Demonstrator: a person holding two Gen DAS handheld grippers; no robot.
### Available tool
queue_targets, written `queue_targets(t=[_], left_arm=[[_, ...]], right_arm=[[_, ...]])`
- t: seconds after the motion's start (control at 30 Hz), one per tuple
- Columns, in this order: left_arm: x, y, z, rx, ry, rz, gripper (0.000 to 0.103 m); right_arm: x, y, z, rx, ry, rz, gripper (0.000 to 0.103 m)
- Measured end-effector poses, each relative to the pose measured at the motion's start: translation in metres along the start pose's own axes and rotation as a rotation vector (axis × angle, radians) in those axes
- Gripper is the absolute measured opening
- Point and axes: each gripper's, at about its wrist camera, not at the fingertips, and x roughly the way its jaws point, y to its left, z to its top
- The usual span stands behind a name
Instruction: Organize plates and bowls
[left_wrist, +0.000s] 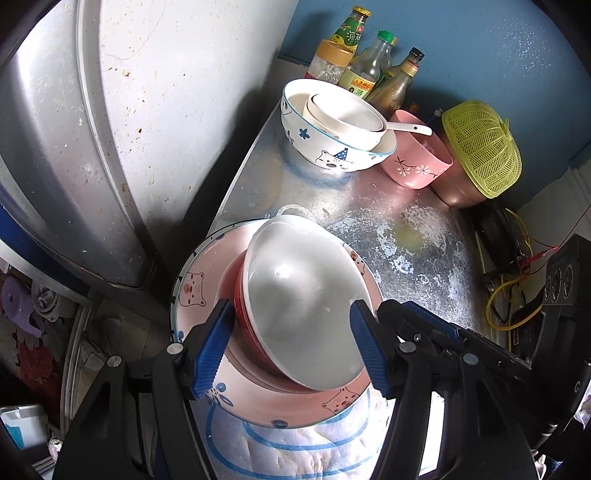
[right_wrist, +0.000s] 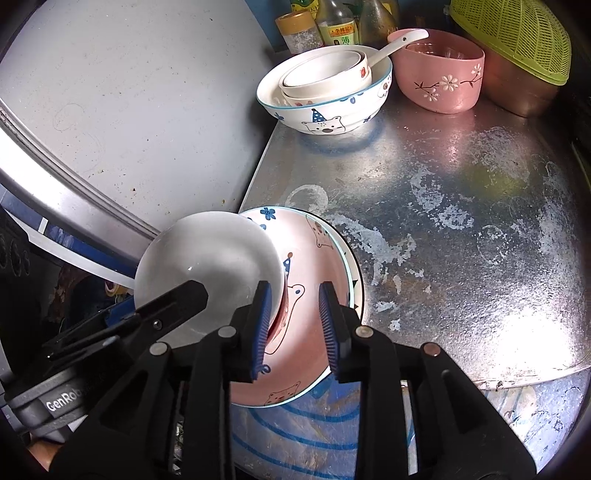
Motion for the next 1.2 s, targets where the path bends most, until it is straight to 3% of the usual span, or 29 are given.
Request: queue_targets(t=[0.03,0.07,0.17,0.5,0.73,1.2], left_arm=[[-0.003,0.000,0.000,-0.005,-0.016,0.024,0.088],[-0.005,0.003,0.000,-0.016,-0.030,0.044,0.099],[-0.009,0.011,0.001,-0.048,-0.037,0.024,0.103],[-0.015,0.018,-0.006,-0.066,-0.050,0.066,0.103],[-0.020,0.024,-0.012,-0.096,-0.058,0.090,0.103],[-0.027,0.022,-0.026,-0.122,-0.067,0.100,0.103]], right_arm=[[-0.001,-0.004,0.000,0.013,-0.002,-0.002,0.042],[-0.002,-0.008,0.000,0.024,-0.008,-0.008,0.049],[-0.008,-0.016,0.001,0.052,-0.029,0.012,0.077],[-0.011,-0.009,-0.001,0.022,-0.021,0.013,0.082],[-0.017,-0.014,-0.008,0.015,-0.020,0.004,0.102],[-0.042,-0.032,-0.022,-0.024,-0.046,-0.059,0.103]])
